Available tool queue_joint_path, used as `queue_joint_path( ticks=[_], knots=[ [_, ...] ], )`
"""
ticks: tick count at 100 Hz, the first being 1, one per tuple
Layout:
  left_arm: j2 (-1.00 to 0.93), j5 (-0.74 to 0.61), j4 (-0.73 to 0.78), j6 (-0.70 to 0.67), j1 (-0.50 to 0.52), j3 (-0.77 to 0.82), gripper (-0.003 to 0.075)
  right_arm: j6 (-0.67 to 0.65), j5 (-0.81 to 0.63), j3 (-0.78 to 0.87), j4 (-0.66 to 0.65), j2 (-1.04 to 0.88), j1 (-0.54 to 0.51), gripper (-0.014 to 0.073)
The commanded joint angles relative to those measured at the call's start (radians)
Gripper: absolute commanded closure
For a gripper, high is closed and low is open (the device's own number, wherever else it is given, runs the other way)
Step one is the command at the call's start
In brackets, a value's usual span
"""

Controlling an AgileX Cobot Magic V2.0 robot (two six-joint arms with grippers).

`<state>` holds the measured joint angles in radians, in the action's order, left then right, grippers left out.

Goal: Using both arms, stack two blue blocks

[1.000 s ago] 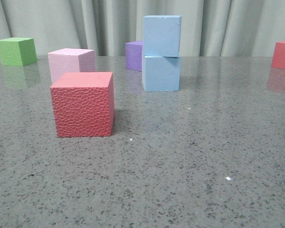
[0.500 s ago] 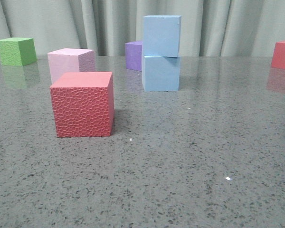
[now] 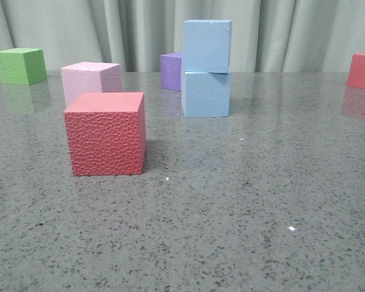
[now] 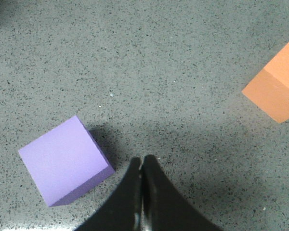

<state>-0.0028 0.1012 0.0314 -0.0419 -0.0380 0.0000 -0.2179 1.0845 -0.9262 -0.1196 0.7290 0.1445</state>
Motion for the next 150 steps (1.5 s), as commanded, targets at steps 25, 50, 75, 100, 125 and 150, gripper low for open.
queue_joint_path(
  ticks=[25,50,75,100,125,150],
  knots=[
    [-0.033,-0.083,-0.002,-0.009,0.003,0.041,0.0739,0.010,-0.252,0.077,-0.016,-0.128,-0.006,0.0716],
    [-0.033,-0.083,-0.002,-0.009,0.003,0.041,0.0739,0.015,-0.505,0.306,-0.016,-0.355,-0.006,0.0716],
    [-0.033,-0.083,-0.002,-0.009,0.003,0.041,0.0739,0.015,-0.619,0.534,-0.010,-0.586,-0.006,0.0716],
    [-0.033,-0.083,-0.002,-0.009,0.003,0.041,0.0739,0.025,-0.710,0.683,0.020,-0.760,-0.043,0.0716],
    [-0.033,-0.083,-0.002,-0.009,0.003,0.041,0.0739,0.122,-0.811,0.756,0.105,-0.765,-0.115,0.0716],
    [-0.033,-0.083,-0.002,-0.009,0.003,0.041,0.0739,0.122,-0.934,0.834,0.114,-0.765,-0.115,0.0716]
  ],
)
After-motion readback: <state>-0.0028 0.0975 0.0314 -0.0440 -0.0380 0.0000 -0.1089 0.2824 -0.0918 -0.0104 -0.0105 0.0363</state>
